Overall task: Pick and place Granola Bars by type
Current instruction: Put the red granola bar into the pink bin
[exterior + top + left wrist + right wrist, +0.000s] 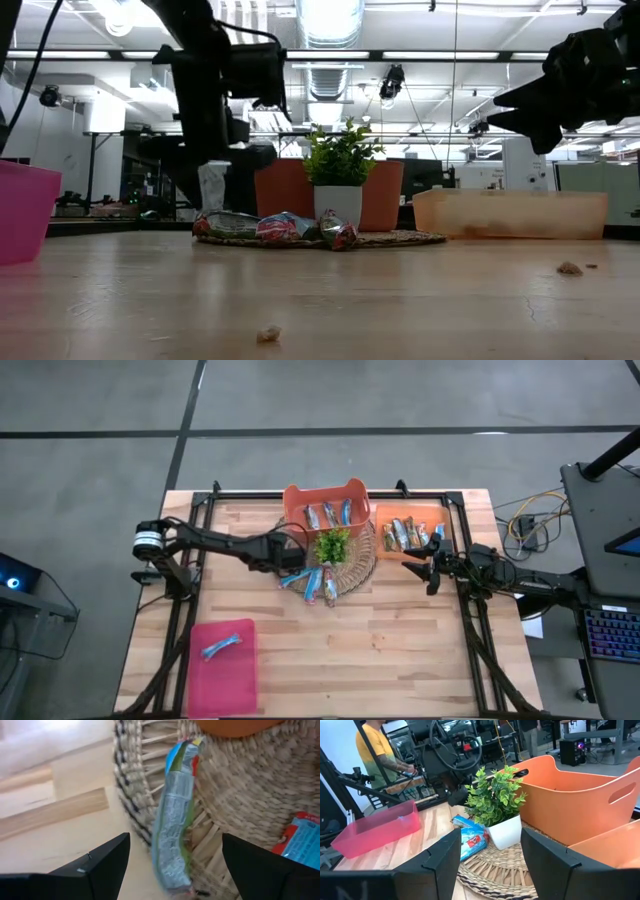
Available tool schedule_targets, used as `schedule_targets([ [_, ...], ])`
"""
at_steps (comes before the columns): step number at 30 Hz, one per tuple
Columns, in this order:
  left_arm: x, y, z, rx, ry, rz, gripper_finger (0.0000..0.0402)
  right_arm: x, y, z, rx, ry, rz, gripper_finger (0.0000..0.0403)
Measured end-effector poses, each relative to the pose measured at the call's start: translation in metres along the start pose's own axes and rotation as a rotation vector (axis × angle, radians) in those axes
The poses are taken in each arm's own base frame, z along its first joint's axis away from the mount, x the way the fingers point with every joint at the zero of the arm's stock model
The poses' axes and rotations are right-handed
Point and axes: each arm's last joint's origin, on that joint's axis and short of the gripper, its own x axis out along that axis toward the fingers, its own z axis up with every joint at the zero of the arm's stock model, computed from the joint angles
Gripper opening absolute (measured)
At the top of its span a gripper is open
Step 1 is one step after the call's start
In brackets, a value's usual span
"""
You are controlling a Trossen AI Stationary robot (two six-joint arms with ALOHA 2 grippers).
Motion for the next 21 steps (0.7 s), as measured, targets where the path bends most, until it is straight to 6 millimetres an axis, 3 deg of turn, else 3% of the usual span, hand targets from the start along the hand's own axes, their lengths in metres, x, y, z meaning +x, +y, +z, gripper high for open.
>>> schedule_targets([
  [15, 0.021, 0.008, -0.014, -0.032, -0.006, -0.034, 0.0292, 0.000, 0.000, 0.000, 0.000, -0.001, 0.000, 0.0196],
  [21, 0.023, 0.008, -0.014, -0.033, 0.000, -0.030, 0.0231, 0.000, 0.000, 0.000, 0.000, -0.001, 0.000, 0.0196],
])
